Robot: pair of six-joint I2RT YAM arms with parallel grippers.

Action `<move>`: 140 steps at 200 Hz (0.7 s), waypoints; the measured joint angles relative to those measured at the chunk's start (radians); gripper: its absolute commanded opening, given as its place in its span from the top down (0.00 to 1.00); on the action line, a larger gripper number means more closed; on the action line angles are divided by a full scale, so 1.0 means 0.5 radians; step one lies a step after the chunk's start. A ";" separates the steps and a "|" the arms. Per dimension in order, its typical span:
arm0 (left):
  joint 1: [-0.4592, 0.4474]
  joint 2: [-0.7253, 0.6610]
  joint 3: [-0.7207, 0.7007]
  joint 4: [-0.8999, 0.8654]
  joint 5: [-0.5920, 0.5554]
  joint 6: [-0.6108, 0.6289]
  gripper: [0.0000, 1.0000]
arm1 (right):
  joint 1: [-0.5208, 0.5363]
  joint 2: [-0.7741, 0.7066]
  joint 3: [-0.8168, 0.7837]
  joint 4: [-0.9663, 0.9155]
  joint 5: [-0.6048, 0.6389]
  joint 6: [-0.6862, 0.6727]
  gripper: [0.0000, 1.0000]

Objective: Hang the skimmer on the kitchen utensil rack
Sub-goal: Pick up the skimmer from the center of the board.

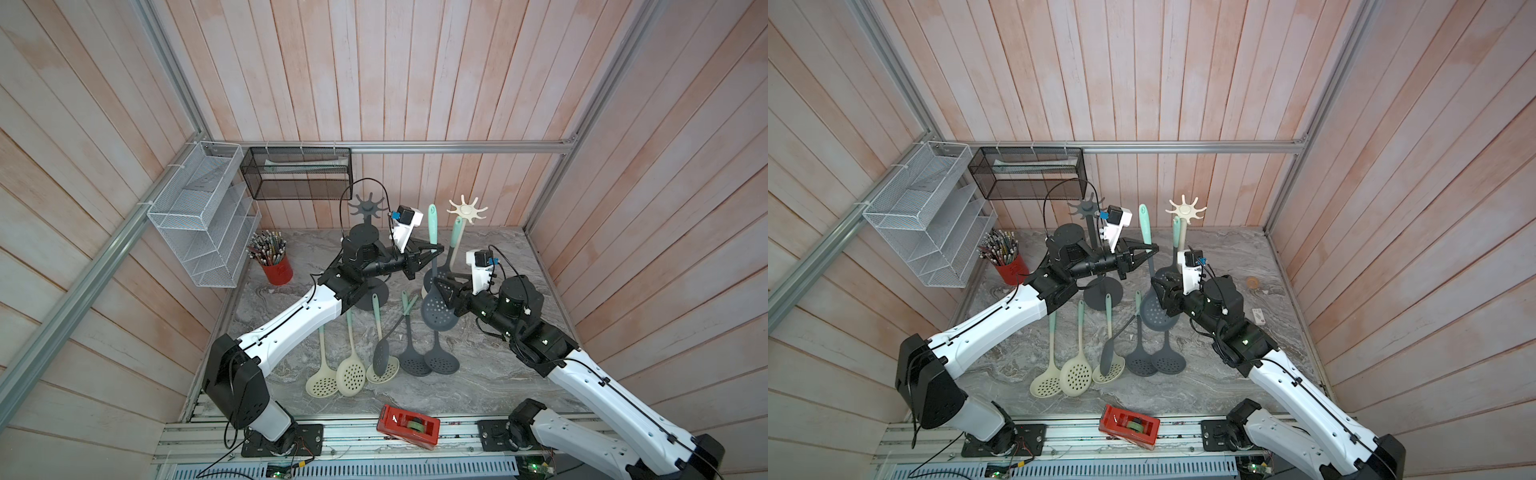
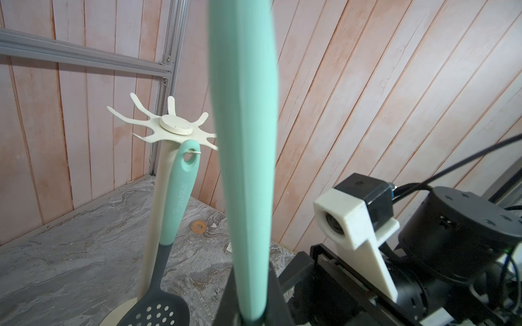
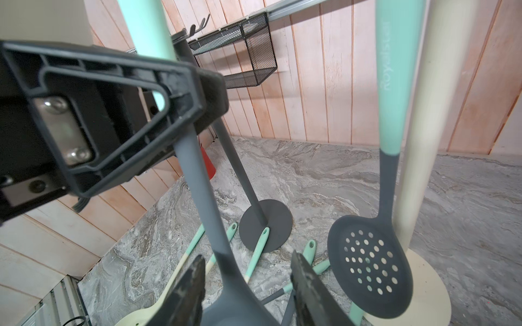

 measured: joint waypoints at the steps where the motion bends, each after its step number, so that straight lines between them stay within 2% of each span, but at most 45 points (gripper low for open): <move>1: -0.001 0.000 0.000 0.000 0.000 0.001 1.00 | 0.000 0.002 0.001 0.001 0.000 0.001 0.49; 51: -0.027 0.056 0.002 -0.006 -0.076 -0.060 1.00 | 0.003 0.025 0.012 0.021 0.003 0.006 0.49; 80: -0.031 0.107 0.002 -0.010 -0.114 -0.119 1.00 | 0.003 0.085 0.056 0.024 0.024 0.006 0.52; 104: -0.031 0.128 0.002 -0.012 -0.135 -0.150 1.00 | 0.003 0.138 0.082 0.021 0.055 0.002 0.59; 140: -0.031 0.128 0.003 -0.011 -0.163 -0.182 1.00 | 0.003 0.193 0.086 0.019 0.087 -0.001 0.60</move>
